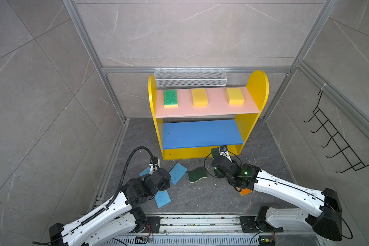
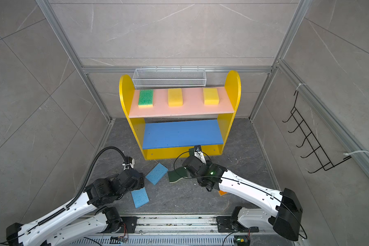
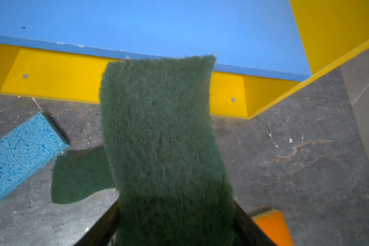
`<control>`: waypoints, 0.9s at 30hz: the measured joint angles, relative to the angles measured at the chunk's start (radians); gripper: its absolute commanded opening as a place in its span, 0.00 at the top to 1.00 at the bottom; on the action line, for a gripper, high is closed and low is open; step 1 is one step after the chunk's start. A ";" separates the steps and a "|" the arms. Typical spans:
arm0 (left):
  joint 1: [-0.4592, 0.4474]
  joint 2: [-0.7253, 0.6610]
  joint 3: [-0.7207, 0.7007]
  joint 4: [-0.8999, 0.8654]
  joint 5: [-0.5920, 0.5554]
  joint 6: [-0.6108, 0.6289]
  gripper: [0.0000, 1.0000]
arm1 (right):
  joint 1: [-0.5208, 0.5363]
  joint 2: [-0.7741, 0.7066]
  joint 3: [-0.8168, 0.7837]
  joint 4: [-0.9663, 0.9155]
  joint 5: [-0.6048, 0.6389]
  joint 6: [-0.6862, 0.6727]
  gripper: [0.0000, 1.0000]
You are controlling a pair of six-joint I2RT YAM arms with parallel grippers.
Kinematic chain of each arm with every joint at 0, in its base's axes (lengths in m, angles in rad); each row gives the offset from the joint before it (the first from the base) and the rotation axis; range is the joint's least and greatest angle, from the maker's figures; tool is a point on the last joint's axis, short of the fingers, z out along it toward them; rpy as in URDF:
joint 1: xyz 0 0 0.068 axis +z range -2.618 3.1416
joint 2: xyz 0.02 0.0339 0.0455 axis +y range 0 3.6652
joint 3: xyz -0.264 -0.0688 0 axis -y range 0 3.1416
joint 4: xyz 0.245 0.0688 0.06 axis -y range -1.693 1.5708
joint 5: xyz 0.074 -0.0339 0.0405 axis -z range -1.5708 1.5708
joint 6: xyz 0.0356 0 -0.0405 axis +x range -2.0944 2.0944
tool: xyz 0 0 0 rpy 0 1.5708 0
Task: Arrange cleaning sponges on a shelf
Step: Pick up the cleaning sponge from the bottom-center of the table.
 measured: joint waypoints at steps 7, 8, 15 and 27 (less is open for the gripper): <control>0.000 0.012 0.036 0.034 -0.011 0.039 0.26 | -0.062 0.034 0.065 0.027 0.000 -0.066 0.29; 0.000 0.016 0.042 0.039 -0.014 0.043 0.26 | -0.072 0.039 0.069 0.035 0.000 -0.074 0.29; 0.000 0.057 0.099 0.053 -0.031 0.080 0.26 | -0.166 0.081 0.083 0.086 -0.024 -0.121 0.29; 0.000 0.141 0.153 0.129 -0.037 0.172 0.26 | -0.332 0.127 0.108 0.167 -0.126 -0.167 0.29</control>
